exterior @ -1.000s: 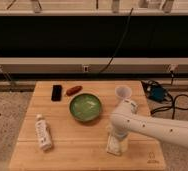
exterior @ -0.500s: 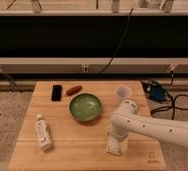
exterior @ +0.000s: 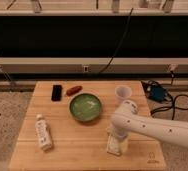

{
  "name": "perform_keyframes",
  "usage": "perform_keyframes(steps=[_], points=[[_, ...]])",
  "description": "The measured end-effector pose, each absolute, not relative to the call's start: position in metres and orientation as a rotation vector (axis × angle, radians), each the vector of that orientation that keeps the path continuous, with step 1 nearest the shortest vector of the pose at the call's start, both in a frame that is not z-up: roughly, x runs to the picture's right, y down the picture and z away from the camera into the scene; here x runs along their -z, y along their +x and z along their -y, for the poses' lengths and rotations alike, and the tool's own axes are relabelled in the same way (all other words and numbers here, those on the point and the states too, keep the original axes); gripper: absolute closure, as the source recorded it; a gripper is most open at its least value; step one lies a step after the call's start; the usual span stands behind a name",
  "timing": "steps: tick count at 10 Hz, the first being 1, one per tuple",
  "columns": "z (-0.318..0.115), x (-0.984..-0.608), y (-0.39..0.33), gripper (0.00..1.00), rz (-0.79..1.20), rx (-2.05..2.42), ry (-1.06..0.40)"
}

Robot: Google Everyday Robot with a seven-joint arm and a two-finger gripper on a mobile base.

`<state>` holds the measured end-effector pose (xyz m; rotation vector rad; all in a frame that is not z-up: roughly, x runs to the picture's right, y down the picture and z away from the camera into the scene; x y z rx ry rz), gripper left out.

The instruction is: Wipe the white sponge on the table

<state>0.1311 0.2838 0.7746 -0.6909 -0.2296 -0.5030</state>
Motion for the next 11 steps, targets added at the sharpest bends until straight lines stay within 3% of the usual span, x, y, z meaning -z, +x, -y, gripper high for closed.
perform_keyframes(steps=[8,11], points=[[-0.2895,-0.7766,0.1343,0.2,0.232,0.488,-0.695],[-0.2912,-0.7772,0.1367,0.24,0.231,0.481,-0.697]])
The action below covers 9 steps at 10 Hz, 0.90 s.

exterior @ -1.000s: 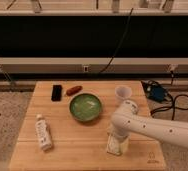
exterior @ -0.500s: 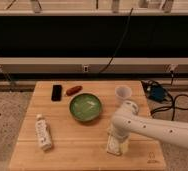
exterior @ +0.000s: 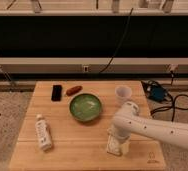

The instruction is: Wipe the white sponge on the table

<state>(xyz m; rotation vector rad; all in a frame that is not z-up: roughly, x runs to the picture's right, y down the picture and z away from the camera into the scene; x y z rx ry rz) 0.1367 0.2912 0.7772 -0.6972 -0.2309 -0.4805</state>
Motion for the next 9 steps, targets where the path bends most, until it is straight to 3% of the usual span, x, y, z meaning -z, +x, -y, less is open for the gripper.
perform_keyframes(steps=[3,5,7,9], points=[[-0.2933,-0.7772,0.1387,0.33,0.231,0.477,-0.698],[-0.294,-0.7772,0.1395,0.27,0.23,0.471,-0.698],[-0.2936,-0.7776,0.1415,0.39,0.229,0.465,-0.698],[-0.2898,-0.7789,0.1425,0.6,0.229,0.463,-0.696]])
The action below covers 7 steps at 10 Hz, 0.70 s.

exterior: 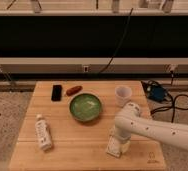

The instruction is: Wipe the white sponge on the table

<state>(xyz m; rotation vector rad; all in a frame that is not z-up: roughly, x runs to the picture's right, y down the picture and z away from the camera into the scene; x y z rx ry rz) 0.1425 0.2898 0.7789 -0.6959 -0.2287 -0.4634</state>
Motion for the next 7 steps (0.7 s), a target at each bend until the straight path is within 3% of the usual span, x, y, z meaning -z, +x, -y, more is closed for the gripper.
perform_keyframes(steps=[4,7], points=[[-0.286,-0.78,0.145,0.97,0.227,0.46,-0.699],[-0.275,-0.786,0.161,0.99,0.226,0.469,-0.698]])
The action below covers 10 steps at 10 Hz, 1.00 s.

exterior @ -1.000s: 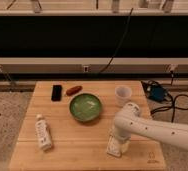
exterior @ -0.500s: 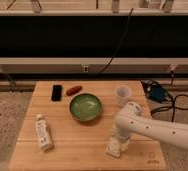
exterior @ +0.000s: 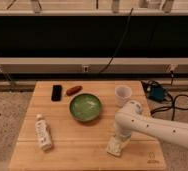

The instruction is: Wipe the white sponge on the table

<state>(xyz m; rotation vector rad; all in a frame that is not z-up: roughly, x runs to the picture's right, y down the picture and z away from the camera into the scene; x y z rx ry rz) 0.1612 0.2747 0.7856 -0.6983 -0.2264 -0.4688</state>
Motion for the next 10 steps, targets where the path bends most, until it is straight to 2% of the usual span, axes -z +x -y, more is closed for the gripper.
perform_keyframes(steps=[10], points=[[-0.25,-0.801,0.152,0.99,0.229,0.525,-0.708]])
